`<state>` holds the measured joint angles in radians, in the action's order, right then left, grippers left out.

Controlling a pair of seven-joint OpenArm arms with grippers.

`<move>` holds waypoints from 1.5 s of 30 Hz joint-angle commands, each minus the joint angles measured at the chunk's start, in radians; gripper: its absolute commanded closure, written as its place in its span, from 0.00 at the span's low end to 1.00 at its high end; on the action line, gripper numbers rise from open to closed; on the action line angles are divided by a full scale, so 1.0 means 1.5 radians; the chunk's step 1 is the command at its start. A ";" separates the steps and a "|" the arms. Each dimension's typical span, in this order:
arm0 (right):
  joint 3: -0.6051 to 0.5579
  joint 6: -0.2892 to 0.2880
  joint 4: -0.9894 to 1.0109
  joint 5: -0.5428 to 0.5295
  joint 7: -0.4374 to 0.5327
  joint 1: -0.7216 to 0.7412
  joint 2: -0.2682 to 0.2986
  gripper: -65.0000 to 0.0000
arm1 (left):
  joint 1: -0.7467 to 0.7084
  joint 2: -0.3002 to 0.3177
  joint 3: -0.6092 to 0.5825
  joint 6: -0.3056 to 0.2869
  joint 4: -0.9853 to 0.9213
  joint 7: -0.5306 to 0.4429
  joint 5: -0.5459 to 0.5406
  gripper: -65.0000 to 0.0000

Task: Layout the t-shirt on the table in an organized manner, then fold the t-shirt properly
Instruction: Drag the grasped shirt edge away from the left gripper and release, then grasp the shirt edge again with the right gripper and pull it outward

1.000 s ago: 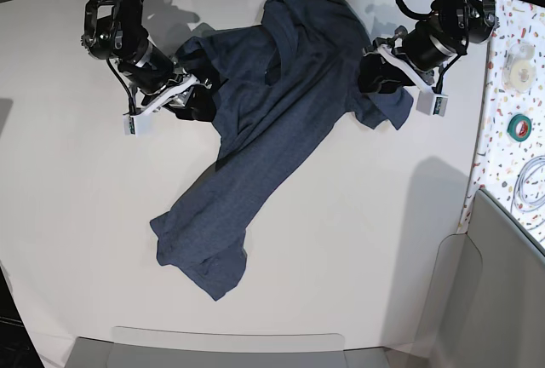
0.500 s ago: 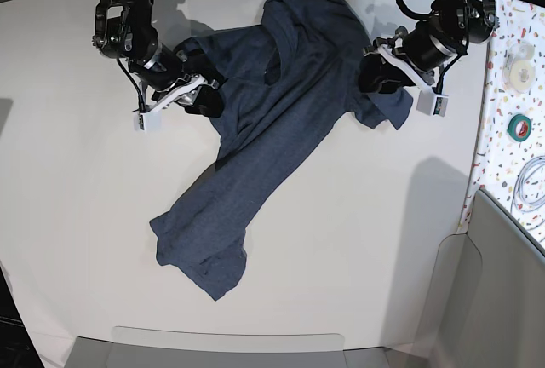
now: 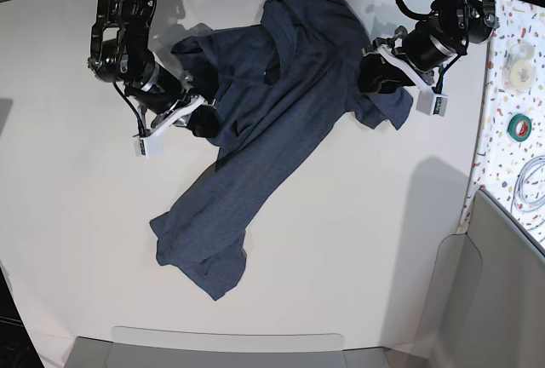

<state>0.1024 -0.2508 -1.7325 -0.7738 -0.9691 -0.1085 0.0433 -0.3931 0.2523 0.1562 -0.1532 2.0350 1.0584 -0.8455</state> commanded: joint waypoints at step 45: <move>0.338 -0.010 -0.027 -0.062 -0.050 0.071 0.151 0.26 | 0.002 0.025 0.002 -0.004 0.006 -0.012 -0.008 0.69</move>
<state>0.6044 -0.2623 -1.7626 -0.8577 -1.0626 -0.0166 0.2565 -0.3916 0.2829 0.1562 -0.1558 2.0304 1.0615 -0.8444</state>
